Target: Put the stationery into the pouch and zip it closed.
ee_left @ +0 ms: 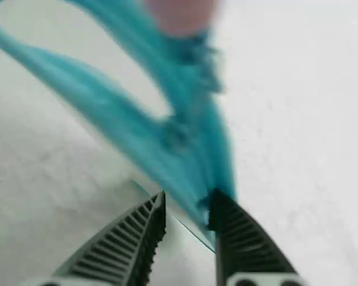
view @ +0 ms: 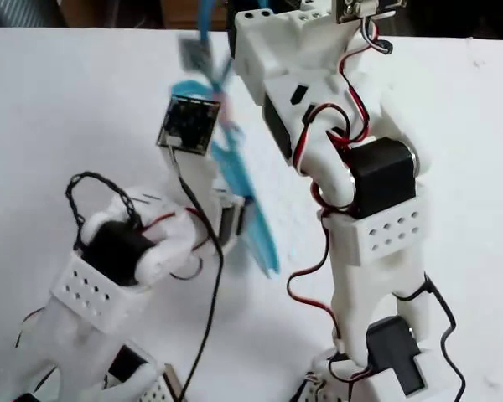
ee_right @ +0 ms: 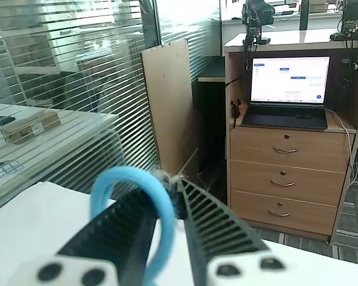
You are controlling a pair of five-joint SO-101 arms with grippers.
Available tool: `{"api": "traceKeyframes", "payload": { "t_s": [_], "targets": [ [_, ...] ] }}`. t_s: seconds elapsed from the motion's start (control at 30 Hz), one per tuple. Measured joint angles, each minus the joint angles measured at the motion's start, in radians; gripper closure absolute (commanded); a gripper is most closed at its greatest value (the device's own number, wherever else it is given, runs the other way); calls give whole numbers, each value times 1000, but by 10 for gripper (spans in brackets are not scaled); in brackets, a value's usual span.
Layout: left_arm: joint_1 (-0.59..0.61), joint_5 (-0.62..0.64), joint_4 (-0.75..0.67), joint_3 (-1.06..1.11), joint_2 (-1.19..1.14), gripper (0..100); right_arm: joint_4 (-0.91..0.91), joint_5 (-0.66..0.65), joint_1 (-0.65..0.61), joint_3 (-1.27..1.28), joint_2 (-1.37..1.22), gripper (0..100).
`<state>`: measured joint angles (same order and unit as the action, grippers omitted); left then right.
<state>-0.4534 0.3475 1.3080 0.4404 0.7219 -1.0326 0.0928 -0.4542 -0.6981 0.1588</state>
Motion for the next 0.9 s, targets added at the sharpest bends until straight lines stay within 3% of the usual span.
{"api": "traceKeyframes", "payload": {
  "t_s": [0.17,0.47,0.9],
  "targets": [
    [123,-163,58,-2,9,976,0,0,0,0,0,981],
    [334,-279,109,5,0,976,0,0,-2,0,-2,981],
    [348,-450,133,28,187,976,-2,-54,34,-9,0,981]
  ]
}}
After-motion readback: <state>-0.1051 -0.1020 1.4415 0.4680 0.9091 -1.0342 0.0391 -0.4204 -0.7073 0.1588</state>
